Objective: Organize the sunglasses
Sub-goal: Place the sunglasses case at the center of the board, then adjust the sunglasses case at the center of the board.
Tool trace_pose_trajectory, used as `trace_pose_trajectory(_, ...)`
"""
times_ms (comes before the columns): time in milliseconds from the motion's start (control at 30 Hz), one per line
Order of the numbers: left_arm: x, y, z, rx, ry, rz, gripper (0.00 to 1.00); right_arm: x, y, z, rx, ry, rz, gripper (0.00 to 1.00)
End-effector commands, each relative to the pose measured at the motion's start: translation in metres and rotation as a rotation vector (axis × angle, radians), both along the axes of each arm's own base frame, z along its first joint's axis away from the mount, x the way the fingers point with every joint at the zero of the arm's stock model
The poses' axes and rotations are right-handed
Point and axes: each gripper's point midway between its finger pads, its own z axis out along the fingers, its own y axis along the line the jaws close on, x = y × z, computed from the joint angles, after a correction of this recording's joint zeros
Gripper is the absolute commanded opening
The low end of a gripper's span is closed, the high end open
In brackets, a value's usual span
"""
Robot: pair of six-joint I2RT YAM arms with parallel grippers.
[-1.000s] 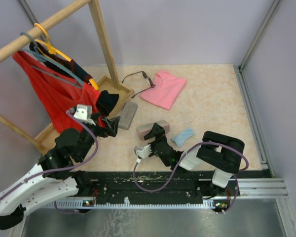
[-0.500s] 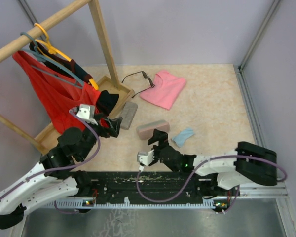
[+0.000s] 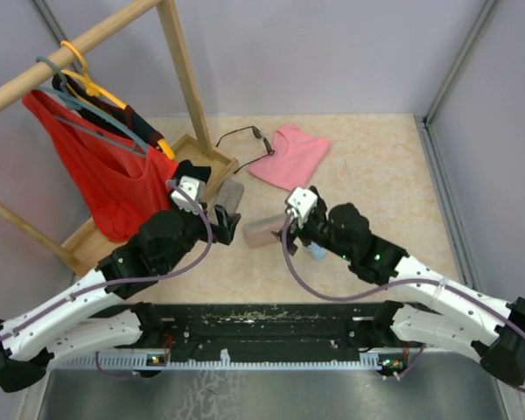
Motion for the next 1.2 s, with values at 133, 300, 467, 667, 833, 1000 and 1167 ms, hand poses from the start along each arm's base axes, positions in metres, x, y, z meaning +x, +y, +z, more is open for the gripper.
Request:
trace_pose_trajectory(133, -0.002, 0.008, 0.015, -0.036, -0.001, 0.025, 1.0, 0.007, 0.023, -0.027, -0.212, 0.245, 0.253, 0.9)
trace_pose_trajectory(300, -0.007, 0.036, 0.023, -0.033, -0.028, 0.091, 1.0, 0.05, 0.033, -0.043, -0.222, 0.349, 0.117, 0.87)
trace_pose_trajectory(467, -0.01, 0.05, 0.02, -0.032, -0.038, 0.125, 1.0, 0.087, 0.011, -0.037, 0.024, 0.512, -0.358, 0.83)
trace_pose_trajectory(667, -0.005, 0.044, 0.012, 0.001, -0.037, 0.122, 1.0, 0.08, 0.004, -0.044, 0.367, 0.705, -0.647, 0.81)
trace_pose_trajectory(833, -0.006, 0.041, 0.016, -0.005, -0.053, 0.101, 1.0, 0.074, -0.014, -0.049, 0.534, 0.694, -1.031, 0.88)
trace_pose_trajectory(1000, -0.007, 0.037, 0.014, -0.006, -0.053, 0.078, 1.0, 0.068, -0.013, -0.072, 0.52, 0.782, -1.266, 0.96)
trace_pose_trajectory(1167, -0.009, 0.036, 0.015, -0.008, -0.054, 0.065, 1.0, 0.071, 0.009, -0.098, 0.519, 0.857, -1.262, 0.96)
